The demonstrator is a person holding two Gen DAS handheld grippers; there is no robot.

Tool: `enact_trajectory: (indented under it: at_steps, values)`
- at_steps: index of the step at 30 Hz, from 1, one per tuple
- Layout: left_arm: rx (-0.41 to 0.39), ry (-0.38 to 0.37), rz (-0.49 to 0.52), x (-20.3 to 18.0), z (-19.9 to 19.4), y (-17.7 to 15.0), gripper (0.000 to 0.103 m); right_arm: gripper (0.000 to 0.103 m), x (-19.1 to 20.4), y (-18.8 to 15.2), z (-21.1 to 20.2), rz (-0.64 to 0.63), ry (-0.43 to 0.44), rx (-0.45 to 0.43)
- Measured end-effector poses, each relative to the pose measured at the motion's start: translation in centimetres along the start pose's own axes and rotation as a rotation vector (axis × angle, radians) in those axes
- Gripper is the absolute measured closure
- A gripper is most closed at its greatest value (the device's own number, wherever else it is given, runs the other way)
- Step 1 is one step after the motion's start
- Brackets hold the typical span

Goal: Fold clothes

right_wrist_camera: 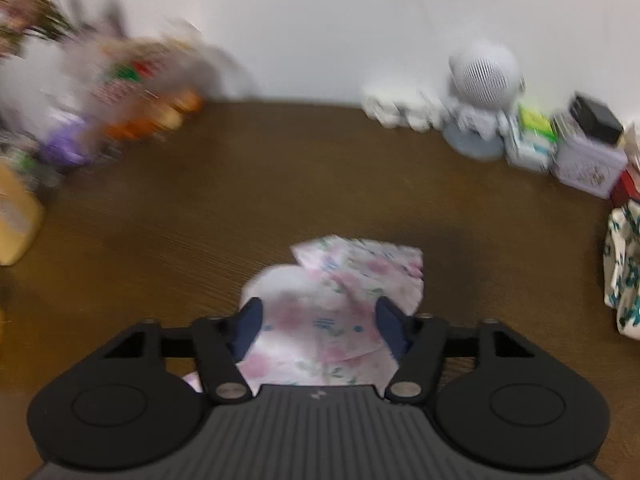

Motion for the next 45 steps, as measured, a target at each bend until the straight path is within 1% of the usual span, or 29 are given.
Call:
enact_trajectory:
  at_steps: [1,2,3,4,5,6,7,11,13,15,17,20,22,23,24,25,26,28,29,30,31,32,33,35,36,37,39,43,45]
  values:
    - [0.002,-0.009,0.001,-0.1,0.1,0.0,0.023,0.068,0.0,0.0,0.7,0.006,0.002,0.016]
    - [0.004,-0.019,0.002,-0.1,0.2,0.0,0.029,0.078,-0.1,0.0,1.0,0.011,0.013,0.026]
    - [0.006,-0.028,0.003,-0.2,0.2,0.0,0.042,0.089,-0.1,-0.1,1.1,0.014,0.029,0.032]
    - [0.008,-0.038,0.004,-0.2,0.3,0.0,0.06,0.092,-0.1,-0.1,1.1,0.014,0.043,0.032]
    - [0.01,-0.047,0.005,-0.3,0.4,0.0,0.069,0.097,-0.2,0.0,0.7,0.017,0.057,0.02]
    - [0.012,-0.056,0.006,-0.3,0.5,0.0,0.089,0.099,-0.3,0.1,0.1,0.022,0.072,0.005]
    - [0.014,-0.066,0.007,-0.4,0.6,0.0,0.098,0.099,-0.4,0.5,-0.4,0.03,0.086,-0.013]
    - [-0.026,-0.085,0.04,-1.2,-0.8,1.6,0.1,0.1,-2.8,1.8,-5.5,0.101,0.134,-0.12]
    - [-0.067,-0.076,0.087,-2.2,-2.0,3.0,0.101,0.1,-4.1,2.4,-8.1,0.138,0.158,-0.174]
    - [-0.118,-0.062,0.133,-3.4,-3.3,4.8,0.101,0.1,-6.1,2.6,-12.2,0.168,0.181,-0.251]
    - [-0.206,-0.039,0.17,-4.8,-5.1,7.3,0.101,0.1,-8.7,2.5,-16.9,0.196,0.198,-0.341]
    - [-0.41,0.013,0.251,-7.7,-9.5,10.7,0.101,0.1,-13.7,1.1,-24.6,0.223,0.204,-0.489]
    - [-0.502,0.002,0.313,-10.5,-12.3,10.9,0.101,0.1,-17.2,-1.3,-29.3,0.224,0.191,-0.566]
    - [-0.522,-0.023,0.344,-12.1,-13.4,10.3,0.1,0.1,-19.0,-2.4,-31.6,0.225,0.185,-0.605]
    - [-0.513,-0.054,0.378,-13.7,-13.9,8.9,0.1,0.1,-20.4,-4.4,-33.1,0.208,0.159,-0.616]
    - [-0.492,-0.084,0.414,-15.3,-14.1,7.3,0.095,0.1,-21.8,-6.7,-34.3,0.185,0.126,-0.618]
    - [-0.456,-0.108,0.448,-16.7,-13.9,5.3,0.092,0.1,-23.0,-9.4,-34.4,0.168,0.092,-0.582]
    - [-0.307,-0.164,0.516,-19.2,-12.1,0.2,0.075,0.099,-25.3,-15.0,-33.9,0.136,0.023,-0.487]
    - [-0.26,-0.178,0.522,-19.5,-11.5,-0.9,0.051,0.095,-26.6,-18.2,-32.7,0.145,0.002,-0.4]
    - [-0.239,-0.184,0.514,-19.5,-11.3,-1.2,0.039,0.085,-27.8,-21.6,-31.2,0.162,-0.015,-0.299]
    - [-0.219,-0.191,0.507,-19.5,-11.1,-1.5,0.04,0.076,-29.0,-25.0,-29.5,0.188,-0.013,-0.196]
    - [-0.199,-0.197,0.499,-19.4,-10.9,-1.8,0.04,0.054,-30.1,-28.1,-28.3,0.221,-0.003,-0.123]
    - [-0.179,-0.203,0.491,-19.4,-10.7,-2.1,0.04,0.051,-31.0,-31.0,-27.2,0.256,0.009,-0.062]
    - [-0.138,-0.215,0.474,-19.3,-10.3,-2.6,0.038,0.051,-32.8,-35.0,-26.8,0.332,0.027,-0.03]
    - [-0.118,-0.221,0.466,-19.3,-10.1,-2.9,0.033,0.051,-33.7,-35.8,-27.2,0.371,0.041,-0.046]
    - [-0.098,-0.227,0.458,-19.3,-9.9,-3.2,0.023,0.051,-34.5,-36.2,-27.7,0.411,0.055,-0.071]
    - [-0.057,-0.239,0.442,-19.2,-9.6,-3.8,0.014,0.046,-35.9,-36.5,-28.7,0.462,0.063,-0.126]
    - [0.024,-0.262,0.408,-19.1,-8.9,-4.9,0.014,0.041,-36.1,-34.4,-28.6,0.408,-0.002,-0.208]
    - [0.056,-0.218,0.395,-18.7,-7.8,-4.7,0.014,0.039,-35.6,-33.3,-27.4,0.356,-0.023,-0.21]
Point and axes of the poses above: each gripper's, at about its wrist camera, not at the fingertips, and z roughly the way its jaws point, x to its left, y to its top, the point moved 6 cm from there along z, roughly the way its jaws point, and after that the axes turned 4 degrees about -y, right-handed, at the moved point
